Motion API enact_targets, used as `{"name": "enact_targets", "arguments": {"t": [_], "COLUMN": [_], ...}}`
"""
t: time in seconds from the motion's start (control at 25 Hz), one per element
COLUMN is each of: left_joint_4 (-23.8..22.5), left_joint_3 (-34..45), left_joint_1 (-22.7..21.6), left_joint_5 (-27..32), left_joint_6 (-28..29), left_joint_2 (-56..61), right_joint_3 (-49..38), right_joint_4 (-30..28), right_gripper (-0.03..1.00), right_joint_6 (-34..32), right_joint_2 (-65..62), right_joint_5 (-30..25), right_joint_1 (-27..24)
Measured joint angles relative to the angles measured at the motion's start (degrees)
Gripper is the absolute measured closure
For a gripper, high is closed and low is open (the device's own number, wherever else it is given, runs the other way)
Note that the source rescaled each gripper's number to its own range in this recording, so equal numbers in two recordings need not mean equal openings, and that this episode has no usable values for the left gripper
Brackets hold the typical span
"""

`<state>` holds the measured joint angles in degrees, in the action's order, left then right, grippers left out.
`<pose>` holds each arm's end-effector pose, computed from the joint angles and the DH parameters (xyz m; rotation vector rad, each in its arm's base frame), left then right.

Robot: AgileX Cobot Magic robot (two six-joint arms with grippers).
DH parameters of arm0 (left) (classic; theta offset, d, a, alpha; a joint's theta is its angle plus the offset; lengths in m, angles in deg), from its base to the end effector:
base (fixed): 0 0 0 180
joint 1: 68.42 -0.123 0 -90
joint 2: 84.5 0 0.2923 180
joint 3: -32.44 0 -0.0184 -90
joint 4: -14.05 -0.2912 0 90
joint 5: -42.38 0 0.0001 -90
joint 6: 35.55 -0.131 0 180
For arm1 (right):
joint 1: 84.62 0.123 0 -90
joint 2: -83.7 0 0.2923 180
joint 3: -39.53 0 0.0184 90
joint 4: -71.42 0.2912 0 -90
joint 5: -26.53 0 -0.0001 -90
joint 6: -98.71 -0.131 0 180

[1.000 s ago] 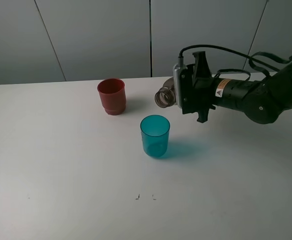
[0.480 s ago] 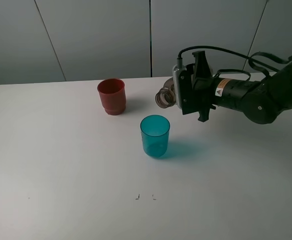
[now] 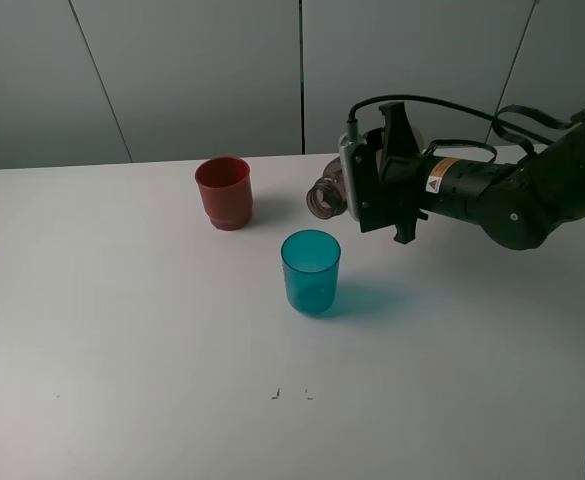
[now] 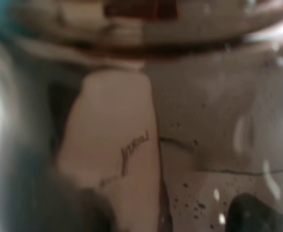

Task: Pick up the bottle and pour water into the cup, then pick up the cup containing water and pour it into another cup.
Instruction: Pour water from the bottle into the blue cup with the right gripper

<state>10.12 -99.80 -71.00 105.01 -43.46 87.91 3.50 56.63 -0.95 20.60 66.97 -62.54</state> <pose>0.0544 0.0104 0.2810 0.0907 2.0609 0.1954 0.3622 0.1703 0.0813 -1.7566 1.0132 -0.6201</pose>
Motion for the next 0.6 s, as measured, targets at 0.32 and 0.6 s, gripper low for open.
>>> {"name": "enact_targets", "arguments": {"t": [0.32,0.6], "left_joint_4": [0.0,0.0], "left_joint_3": [0.0,0.0], "left_joint_1": [0.0,0.0], "left_joint_5": [0.0,0.0], "left_joint_6": [0.0,0.12], "left_joint_2": [0.0,0.0], "right_joint_3": [0.0,0.0], "right_joint_4": [0.23,0.46], "right_gripper": [0.96,0.96], "right_joint_6": [2.28,6.14], "right_joint_2": [0.0,0.0], "right_joint_5": [0.0,0.0], "right_joint_1": [0.95,1.22]}}
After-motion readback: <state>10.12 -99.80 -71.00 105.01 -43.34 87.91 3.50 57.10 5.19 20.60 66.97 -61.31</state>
